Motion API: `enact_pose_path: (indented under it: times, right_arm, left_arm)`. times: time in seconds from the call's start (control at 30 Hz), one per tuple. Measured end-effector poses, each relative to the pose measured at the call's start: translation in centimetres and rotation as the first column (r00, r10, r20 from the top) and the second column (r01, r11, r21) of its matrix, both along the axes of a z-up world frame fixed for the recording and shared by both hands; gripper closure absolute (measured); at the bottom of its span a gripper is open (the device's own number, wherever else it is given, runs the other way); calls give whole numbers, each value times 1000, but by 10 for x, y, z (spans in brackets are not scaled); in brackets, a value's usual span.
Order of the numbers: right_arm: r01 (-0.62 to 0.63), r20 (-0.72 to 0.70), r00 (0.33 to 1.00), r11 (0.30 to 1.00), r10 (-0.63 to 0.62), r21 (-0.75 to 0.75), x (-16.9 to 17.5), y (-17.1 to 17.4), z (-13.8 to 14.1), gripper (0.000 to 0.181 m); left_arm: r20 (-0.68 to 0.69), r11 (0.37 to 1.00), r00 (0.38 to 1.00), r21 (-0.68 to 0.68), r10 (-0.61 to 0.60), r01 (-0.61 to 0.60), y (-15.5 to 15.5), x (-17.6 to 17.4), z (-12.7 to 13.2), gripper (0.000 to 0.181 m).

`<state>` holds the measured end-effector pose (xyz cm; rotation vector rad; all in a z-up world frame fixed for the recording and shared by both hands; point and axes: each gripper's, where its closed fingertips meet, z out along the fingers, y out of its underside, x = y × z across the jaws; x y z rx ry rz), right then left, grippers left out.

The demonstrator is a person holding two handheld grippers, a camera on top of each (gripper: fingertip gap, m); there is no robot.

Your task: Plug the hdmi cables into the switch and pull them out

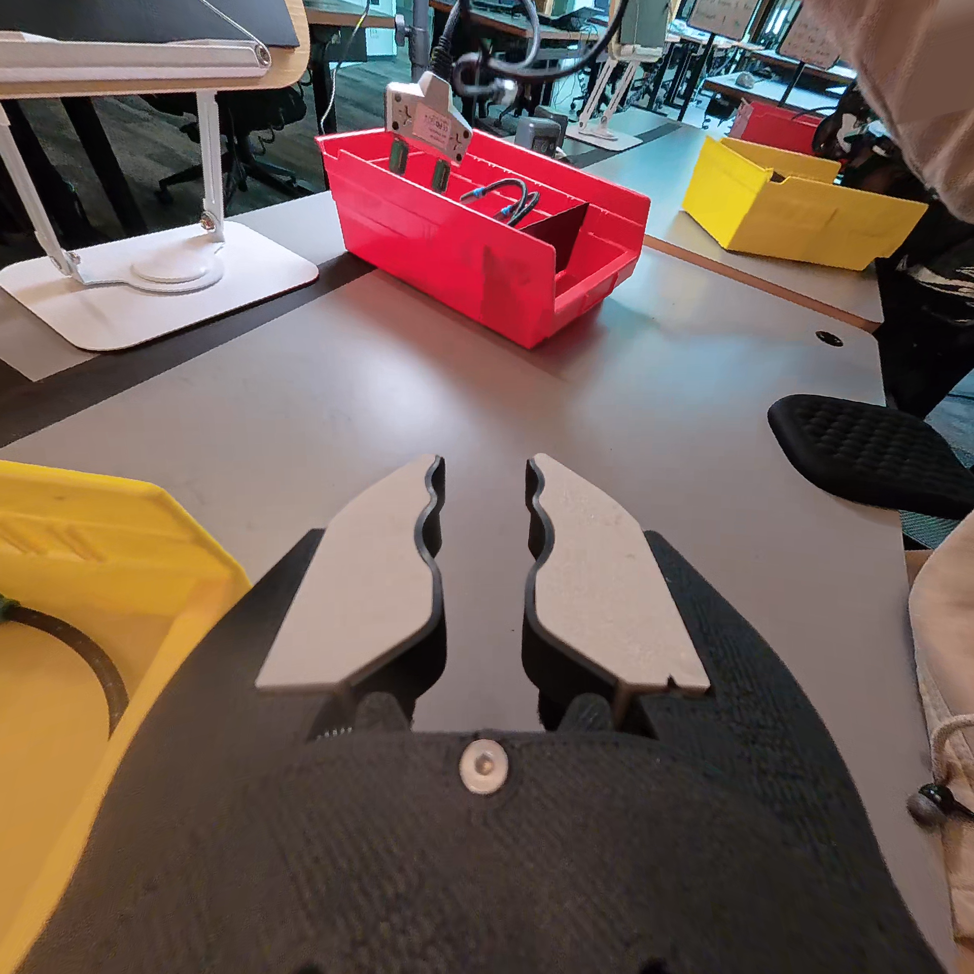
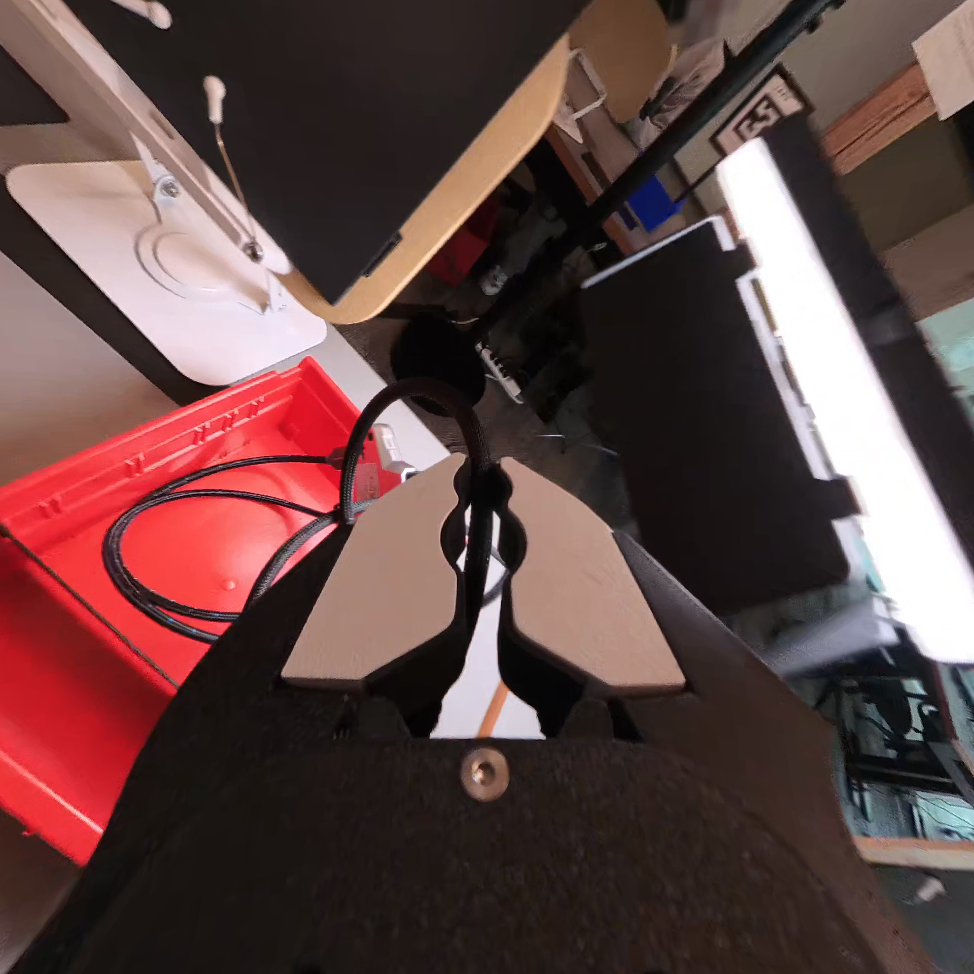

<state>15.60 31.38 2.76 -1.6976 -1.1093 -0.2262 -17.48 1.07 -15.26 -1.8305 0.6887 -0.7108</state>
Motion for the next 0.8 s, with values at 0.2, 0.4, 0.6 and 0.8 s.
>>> enact_pose_path:
  times: [0.2,0.4,0.6,0.8]
  right_arm:
    - [22,156,988,990,0,-140,-23,12,-119,174]
    - [8,308,948,960,82,-281,-42,1,-211,173]
    - [-61,183,972,916,145,-397,-73,-26,-211,152]
    - [-179,-17,982,911,186,-372,-63,-76,-161,137]
  left_arm:
    - [25,1000,1000,13,12,-13,-4,-7,4,152]
    - [22,998,998,2,56,-56,-1,-18,0,151]
    - [5,992,992,5,126,-126,-1,-35,-2,148]
    - [-29,981,981,9,191,-191,-2,-60,-5,145]
